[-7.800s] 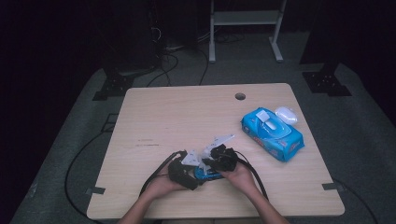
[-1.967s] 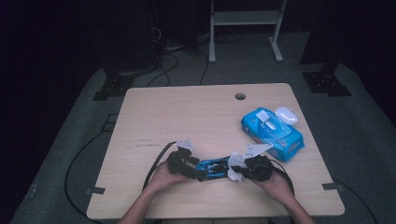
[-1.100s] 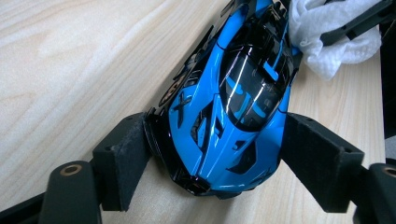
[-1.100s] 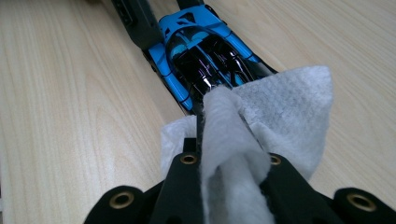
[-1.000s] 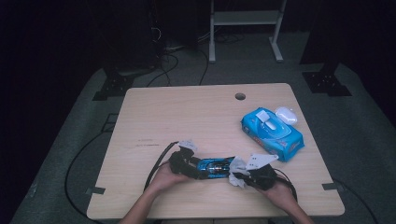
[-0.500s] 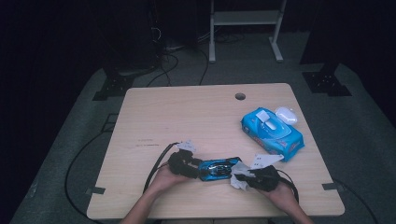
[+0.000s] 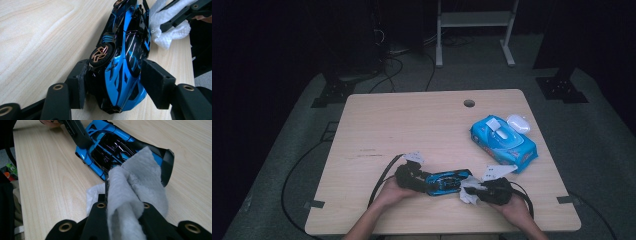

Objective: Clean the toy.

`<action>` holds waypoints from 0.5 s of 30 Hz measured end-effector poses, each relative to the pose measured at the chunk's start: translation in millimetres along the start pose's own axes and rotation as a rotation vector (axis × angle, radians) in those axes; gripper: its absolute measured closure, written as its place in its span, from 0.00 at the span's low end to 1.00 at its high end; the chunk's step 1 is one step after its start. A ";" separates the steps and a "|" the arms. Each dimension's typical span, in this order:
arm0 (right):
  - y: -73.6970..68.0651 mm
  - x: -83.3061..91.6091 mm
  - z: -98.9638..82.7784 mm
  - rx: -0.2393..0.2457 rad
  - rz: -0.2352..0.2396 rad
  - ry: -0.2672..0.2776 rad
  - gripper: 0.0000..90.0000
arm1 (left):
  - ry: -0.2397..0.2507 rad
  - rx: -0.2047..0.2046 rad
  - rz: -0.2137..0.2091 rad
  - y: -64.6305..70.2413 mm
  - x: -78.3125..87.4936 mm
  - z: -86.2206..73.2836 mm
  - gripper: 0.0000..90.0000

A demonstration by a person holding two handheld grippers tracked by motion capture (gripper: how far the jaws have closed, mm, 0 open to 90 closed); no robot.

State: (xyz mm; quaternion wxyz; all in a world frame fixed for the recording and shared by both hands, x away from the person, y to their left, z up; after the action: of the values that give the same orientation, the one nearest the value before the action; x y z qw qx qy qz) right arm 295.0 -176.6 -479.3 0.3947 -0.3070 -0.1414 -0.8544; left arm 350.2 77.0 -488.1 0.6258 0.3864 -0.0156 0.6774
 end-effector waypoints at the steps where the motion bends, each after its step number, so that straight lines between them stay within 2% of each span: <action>1: 0.0 0.2 -0.1 -0.002 0.001 -0.003 0.95 | -0.001 -0.021 0.004 1.4 0.6 -0.2 0.47; 8: 3.3 4.6 -1.5 -0.005 -0.019 -0.020 0.95 | 0.010 -0.139 0.010 16.8 5.0 -0.1 0.61; 10: 3.7 8.2 -0.3 -0.017 -0.004 -0.002 0.95 | 0.020 -0.170 0.013 20.4 6.1 0.6 0.65; 13: 2.9 9.8 -0.7 -0.015 0.009 -0.005 0.95 | 0.032 -0.207 0.030 24.7 6.8 1.8 0.70; 15: 1.6 12.6 -0.4 -0.016 0.018 0.008 0.95 | 0.021 -0.238 0.049 27.1 6.5 1.7 0.72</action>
State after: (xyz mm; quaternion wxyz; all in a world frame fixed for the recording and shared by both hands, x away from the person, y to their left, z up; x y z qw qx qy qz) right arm 289.8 -185.3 -471.6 0.4006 -0.3081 -0.1302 -0.8530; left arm 328.2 75.7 -470.9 0.6508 0.3017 -0.0986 0.6897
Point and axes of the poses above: each handheld gripper's, and its own axes: x roughly backward along the jaws, z roughly out of its top, y roughly to its right, the point moved 3 cm from there along -x, roughly forward along the jaws, and after that the axes turned 11 degrees about -z, right-handed, at the moved point
